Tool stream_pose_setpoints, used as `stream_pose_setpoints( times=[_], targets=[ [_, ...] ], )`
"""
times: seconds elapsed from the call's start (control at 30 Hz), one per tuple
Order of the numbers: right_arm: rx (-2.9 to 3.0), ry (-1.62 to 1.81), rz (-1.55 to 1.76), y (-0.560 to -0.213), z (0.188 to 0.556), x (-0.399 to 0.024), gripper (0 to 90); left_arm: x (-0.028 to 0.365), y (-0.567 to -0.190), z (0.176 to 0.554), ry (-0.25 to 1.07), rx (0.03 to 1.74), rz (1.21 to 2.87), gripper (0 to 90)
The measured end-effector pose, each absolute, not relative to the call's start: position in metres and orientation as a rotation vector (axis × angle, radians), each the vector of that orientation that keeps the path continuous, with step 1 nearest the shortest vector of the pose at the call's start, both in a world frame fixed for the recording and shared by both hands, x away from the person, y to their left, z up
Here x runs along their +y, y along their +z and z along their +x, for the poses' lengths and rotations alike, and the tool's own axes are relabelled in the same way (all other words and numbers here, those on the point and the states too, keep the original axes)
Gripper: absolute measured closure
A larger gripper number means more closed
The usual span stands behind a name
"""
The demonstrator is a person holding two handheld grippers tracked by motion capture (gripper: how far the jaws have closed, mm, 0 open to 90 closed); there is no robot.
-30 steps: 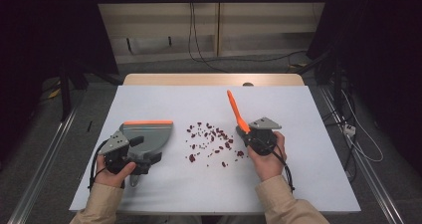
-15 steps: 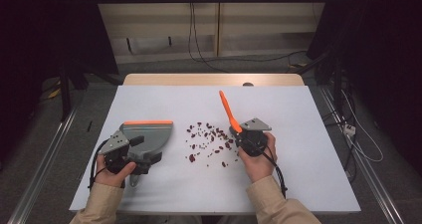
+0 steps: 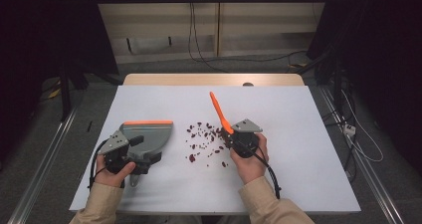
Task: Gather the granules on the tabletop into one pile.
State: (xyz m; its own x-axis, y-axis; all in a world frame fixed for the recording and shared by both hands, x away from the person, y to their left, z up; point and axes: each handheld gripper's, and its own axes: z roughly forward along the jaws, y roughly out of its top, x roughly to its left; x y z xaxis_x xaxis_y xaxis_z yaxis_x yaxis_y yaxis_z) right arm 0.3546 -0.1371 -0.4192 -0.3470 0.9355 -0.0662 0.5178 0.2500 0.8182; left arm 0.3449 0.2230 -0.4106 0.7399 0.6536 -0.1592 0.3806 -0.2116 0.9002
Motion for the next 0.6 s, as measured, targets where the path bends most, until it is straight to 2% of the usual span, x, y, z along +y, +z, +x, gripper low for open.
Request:
stream_pose_setpoints(
  times=[0.6],
  targets=[
    [2.077,0.976,1.327,-0.414,0.369,-0.150,71.3,0.222,-0.412,0.345,0.304,0.806,1.838,5.5]
  ],
)
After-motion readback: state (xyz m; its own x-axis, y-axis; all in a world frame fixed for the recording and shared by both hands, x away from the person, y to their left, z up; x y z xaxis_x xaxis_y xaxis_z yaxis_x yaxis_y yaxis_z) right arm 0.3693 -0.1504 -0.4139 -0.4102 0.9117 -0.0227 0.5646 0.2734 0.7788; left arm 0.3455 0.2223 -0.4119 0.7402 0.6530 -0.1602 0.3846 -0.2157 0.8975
